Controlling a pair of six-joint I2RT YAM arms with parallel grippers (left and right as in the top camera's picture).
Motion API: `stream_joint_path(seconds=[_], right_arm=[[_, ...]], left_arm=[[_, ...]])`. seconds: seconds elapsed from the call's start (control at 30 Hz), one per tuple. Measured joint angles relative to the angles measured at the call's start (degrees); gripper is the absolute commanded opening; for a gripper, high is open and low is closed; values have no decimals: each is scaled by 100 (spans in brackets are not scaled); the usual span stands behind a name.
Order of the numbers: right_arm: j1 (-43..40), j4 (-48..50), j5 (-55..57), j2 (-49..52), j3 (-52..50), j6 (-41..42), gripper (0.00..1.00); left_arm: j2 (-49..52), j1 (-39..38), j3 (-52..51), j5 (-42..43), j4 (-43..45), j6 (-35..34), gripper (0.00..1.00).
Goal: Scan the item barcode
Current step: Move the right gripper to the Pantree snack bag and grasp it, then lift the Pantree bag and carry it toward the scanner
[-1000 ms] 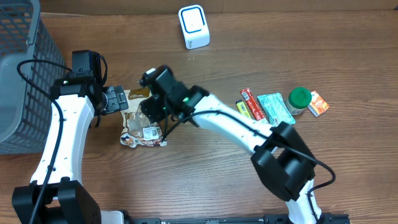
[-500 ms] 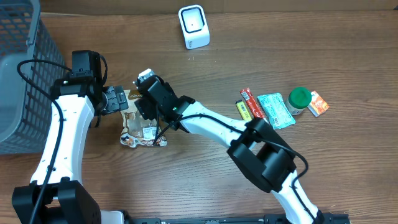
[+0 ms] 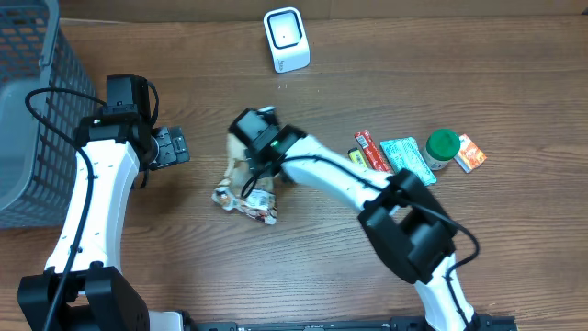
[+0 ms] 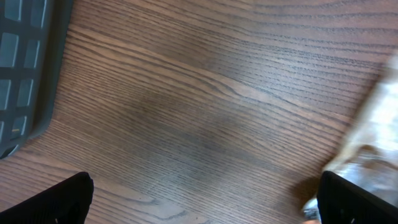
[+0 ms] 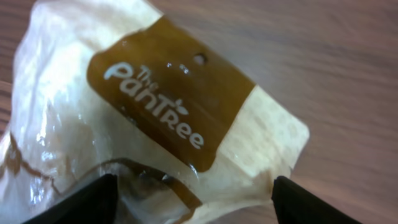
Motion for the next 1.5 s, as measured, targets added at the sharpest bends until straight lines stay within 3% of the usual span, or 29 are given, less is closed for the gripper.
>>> stream_joint_path(seconds=[0.2,0.3,0.73,1.13,1.27,1.43,1.5], right_arm=[[-474,-1502,-885,-184,-7,435,84],[-603,-1775,-1237,-184,-11,400,86],[-1187,-1886,-2192,-291,-39,-208,85],[-1137,-1469,-2511,-299,-385,-437,86],[-1141,-973,-2627,-350,-791,-503,74],[-1137,-577,-2857,-551,-1193,-575,39],[-1139,-590,-2977,-557,-1204,-667,35]], left_arm=[[0,0,0,0,2,0,100],[0,0,0,0,2,0,100],[0,0,0,0,2,0,100],[0,0,2,0,2,0,100],[0,0,0,0,4,0,100],[0,0,0,0,2,0,100],[0,0,0,0,2,0,100]])
